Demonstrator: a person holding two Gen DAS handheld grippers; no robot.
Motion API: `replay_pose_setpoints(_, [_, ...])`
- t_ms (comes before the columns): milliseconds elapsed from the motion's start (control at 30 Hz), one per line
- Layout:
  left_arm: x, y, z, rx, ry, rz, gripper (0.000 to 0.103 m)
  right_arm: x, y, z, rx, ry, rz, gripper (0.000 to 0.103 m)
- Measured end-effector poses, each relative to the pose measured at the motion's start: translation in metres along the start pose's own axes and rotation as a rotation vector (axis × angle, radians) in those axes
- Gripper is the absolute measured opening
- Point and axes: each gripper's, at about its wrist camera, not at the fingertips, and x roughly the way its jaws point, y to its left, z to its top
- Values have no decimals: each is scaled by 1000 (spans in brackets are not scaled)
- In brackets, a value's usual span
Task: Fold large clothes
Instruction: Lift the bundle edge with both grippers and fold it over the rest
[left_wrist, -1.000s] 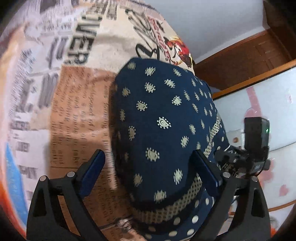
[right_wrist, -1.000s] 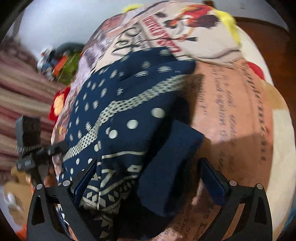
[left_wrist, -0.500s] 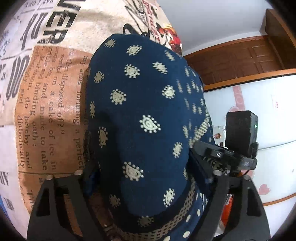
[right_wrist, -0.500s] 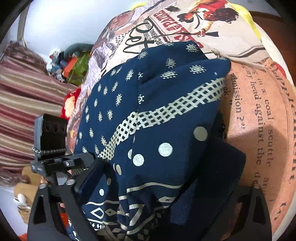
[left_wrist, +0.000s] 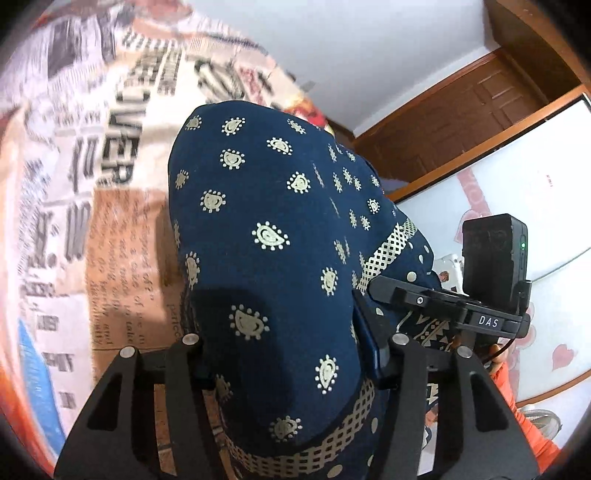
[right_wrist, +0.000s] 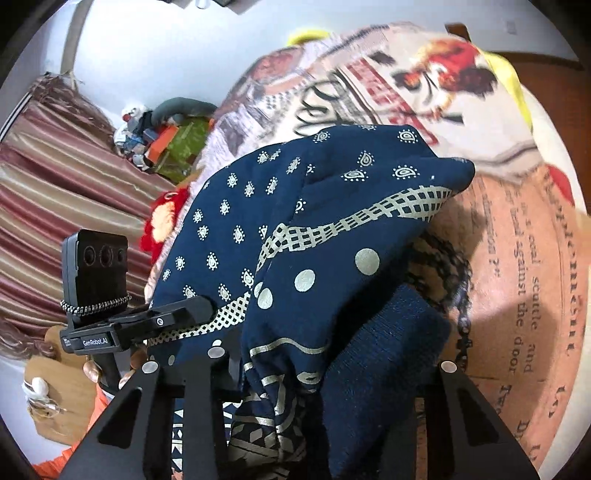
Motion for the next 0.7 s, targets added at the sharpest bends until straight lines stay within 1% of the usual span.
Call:
replay_pose_setpoints(167, [-52, -15, 4, 38, -79, 6, 56, -22, 43, 9, -62, -56, 14, 37])
replay_pose_setpoints(267, [-87, -20, 8, 60, -125, 26, 56, -30, 76, 13, -109, -86, 21, 37])
replay_pose_setpoints(367, [-118, -21, 12, 74, -169, 56, 56, -29, 109, 17, -151, -106, 36, 37])
replay_pose_setpoints(433, [-142, -13, 10, 70, -196, 76, 56, -25, 129, 19, -173, -113, 47, 37])
replay_pose_setpoints(533, [-167, 3, 4, 50, -219, 97, 56, -11, 160, 21, -208, -109, 61, 37])
replay_pose_setpoints(633, [-191, 27, -8, 17, -239, 121, 56, 11, 188, 20, -239, -90, 70, 37])
replay_pose_setpoints(700, [-199, 41, -15, -4, -245, 133, 56, 29, 203, 18, -250, -69, 81, 37])
